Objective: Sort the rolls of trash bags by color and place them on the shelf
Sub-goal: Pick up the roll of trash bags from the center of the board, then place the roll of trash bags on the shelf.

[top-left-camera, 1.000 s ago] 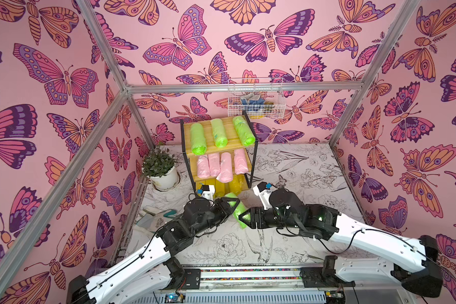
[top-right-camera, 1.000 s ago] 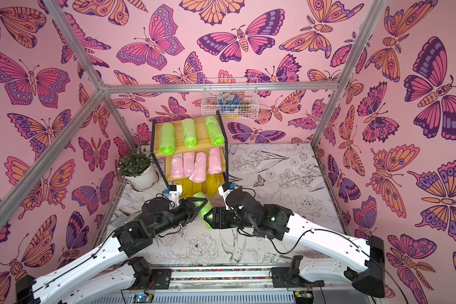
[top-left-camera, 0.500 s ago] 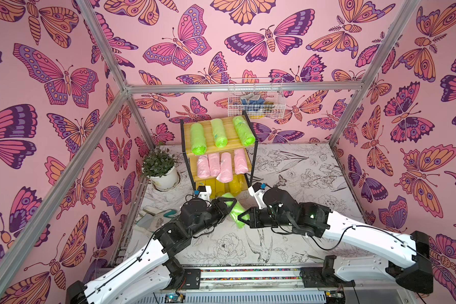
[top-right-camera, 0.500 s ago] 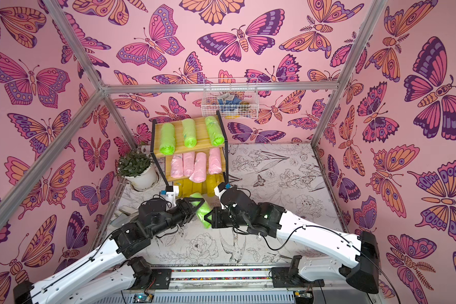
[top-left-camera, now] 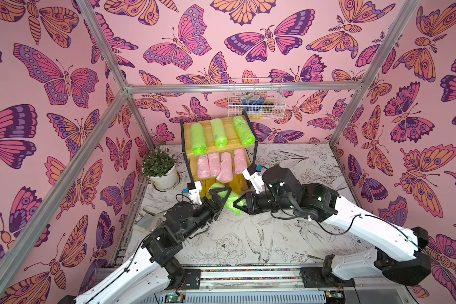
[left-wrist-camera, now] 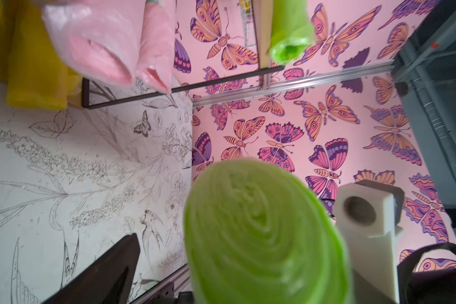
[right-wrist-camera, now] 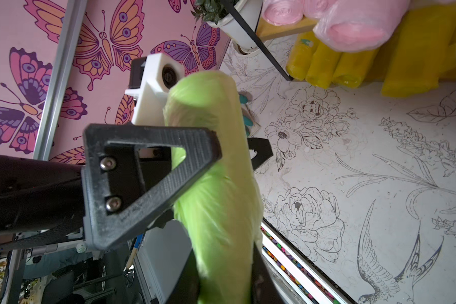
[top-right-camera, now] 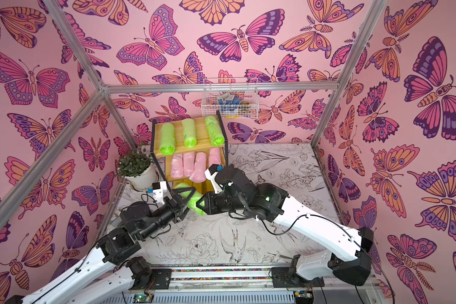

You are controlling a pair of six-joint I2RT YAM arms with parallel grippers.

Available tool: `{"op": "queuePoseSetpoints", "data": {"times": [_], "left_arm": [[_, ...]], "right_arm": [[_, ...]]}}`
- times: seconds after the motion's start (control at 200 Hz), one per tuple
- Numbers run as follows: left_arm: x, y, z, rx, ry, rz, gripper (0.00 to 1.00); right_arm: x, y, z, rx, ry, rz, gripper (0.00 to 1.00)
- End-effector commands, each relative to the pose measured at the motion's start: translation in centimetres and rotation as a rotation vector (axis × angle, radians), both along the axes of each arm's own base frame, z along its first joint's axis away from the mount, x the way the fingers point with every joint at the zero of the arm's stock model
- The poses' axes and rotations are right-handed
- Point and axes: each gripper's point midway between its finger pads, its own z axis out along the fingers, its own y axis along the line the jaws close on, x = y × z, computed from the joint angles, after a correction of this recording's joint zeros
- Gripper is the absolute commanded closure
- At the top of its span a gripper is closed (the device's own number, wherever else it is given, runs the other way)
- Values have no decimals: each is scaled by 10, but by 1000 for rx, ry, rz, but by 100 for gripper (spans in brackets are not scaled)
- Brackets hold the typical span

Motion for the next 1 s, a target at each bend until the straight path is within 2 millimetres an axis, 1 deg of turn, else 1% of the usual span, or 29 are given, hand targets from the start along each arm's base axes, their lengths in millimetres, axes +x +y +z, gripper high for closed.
{"op": "queuePoseSetpoints", "data": {"times": [0.0,0.105,0.31,0.406,0.491,0.591,0.686,0.766,0.816,0.836,0.846,0.861,0.996], "left_arm": [[-4,17,-38,131,38,41,0],[-7,29,-30,136,-1,74,0],[-13,44,-19,152,-59,108,0],[-15,48,-20,163,-64,115,0],[-15,49,-23,170,-62,116,0],[-15,48,-25,174,-55,114,0],[-14,47,-28,182,-47,113,0],[-14,47,-31,189,-36,111,0],[-14,46,-33,193,-31,110,0],[-14,46,-34,193,-30,110,0],[-14,46,-34,194,-29,109,0],[-14,46,-34,195,-29,108,0],[-15,50,-39,228,-16,115,0]], "right_arm": [[45,-14,76,123,-198,-110,100],[60,-16,86,126,-205,-118,100],[88,-21,94,142,-209,-149,100],[100,-23,105,176,-229,-168,100],[112,-27,119,221,-261,-203,100],[130,-32,137,282,-304,-264,100],[150,-39,144,303,-350,-359,100],[167,-40,146,323,-375,-417,100],[178,-38,143,334,-364,-436,100],[180,-39,145,345,-361,-440,100],[187,-34,136,331,-346,-441,100],[191,-31,133,330,-337,-443,100],[212,-15,123,338,-327,-441,100]]}}
